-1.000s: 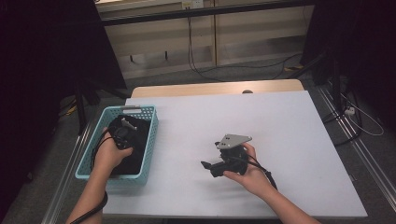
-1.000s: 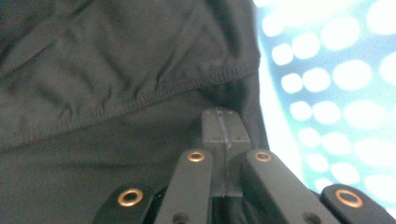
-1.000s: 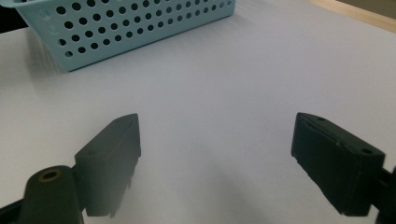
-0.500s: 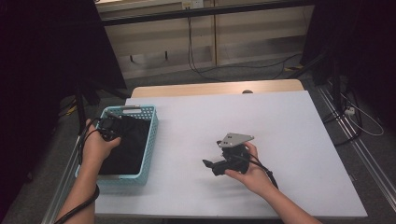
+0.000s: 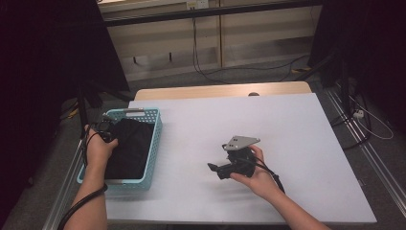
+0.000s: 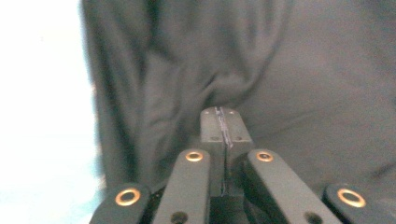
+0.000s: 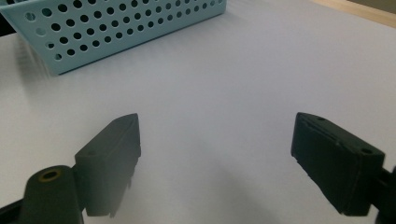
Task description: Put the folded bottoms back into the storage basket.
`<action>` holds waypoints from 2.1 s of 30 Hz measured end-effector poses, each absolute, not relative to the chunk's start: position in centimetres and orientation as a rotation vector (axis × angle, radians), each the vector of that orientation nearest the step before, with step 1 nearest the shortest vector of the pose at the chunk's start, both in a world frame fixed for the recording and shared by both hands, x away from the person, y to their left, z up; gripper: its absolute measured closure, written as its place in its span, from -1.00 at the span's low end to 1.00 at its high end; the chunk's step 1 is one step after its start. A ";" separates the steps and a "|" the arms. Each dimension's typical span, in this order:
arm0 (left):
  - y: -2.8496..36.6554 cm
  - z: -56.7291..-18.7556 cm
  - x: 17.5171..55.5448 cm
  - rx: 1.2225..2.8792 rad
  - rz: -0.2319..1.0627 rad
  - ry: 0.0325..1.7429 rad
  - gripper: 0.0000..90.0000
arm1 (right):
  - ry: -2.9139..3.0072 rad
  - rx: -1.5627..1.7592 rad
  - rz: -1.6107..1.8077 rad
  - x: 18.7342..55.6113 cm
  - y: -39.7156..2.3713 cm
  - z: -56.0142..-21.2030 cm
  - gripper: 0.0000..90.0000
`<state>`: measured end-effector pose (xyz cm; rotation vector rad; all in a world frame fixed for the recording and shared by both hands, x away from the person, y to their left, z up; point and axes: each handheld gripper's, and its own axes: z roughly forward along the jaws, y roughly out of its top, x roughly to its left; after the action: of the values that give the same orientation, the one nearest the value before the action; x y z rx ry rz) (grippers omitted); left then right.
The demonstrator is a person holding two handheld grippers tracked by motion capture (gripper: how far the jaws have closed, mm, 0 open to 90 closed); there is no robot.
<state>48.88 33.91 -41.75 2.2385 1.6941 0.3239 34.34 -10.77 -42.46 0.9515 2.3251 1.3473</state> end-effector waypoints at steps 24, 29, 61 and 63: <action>30.7 -36.5 47.5 2.120 0.257 1.516 0.00 | 2.322 0.950 1.303 33.6 -12.8 -42.4 -0.66; 28.1 -35.8 47.1 2.143 0.218 1.425 -0.21 | 2.305 0.984 1.296 32.9 -14.8 -42.6 -0.66; 17.4 -35.2 43.2 2.235 0.085 1.032 -0.44 | 2.287 1.048 1.294 30.6 -20.2 -43.0 -0.66; 17.1 -35.5 42.7 2.240 0.075 1.014 -0.46 | 2.289 1.048 1.287 30.5 -20.4 -43.1 -0.66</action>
<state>42.73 17.09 -35.51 2.2400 1.0136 0.0750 30.54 -20.43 -43.08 1.0476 2.2891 1.2868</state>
